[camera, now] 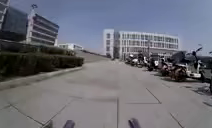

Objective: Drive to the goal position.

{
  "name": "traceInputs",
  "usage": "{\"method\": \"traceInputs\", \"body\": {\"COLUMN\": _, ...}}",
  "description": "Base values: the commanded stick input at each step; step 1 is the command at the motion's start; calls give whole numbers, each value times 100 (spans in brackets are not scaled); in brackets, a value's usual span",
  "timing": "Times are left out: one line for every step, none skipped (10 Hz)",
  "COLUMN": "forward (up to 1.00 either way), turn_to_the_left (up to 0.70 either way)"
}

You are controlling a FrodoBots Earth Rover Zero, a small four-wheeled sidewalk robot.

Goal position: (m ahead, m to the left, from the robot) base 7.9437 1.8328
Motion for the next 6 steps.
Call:
{"method": "traceInputs", "body": {"forward": 100, "turn_to_the_left": -15}}
{"method": "traceInputs", "body": {"forward": 100, "turn_to_the_left": 0}}
{"method": "traceInputs", "body": {"forward": 100, "turn_to_the_left": 0}}
{"method": "traceInputs", "body": {"forward": 100, "turn_to_the_left": 0}}
{"method": "traceInputs", "body": {"forward": 100, "turn_to_the_left": 0}}
{"method": "traceInputs", "body": {"forward": 100, "turn_to_the_left": 0}}
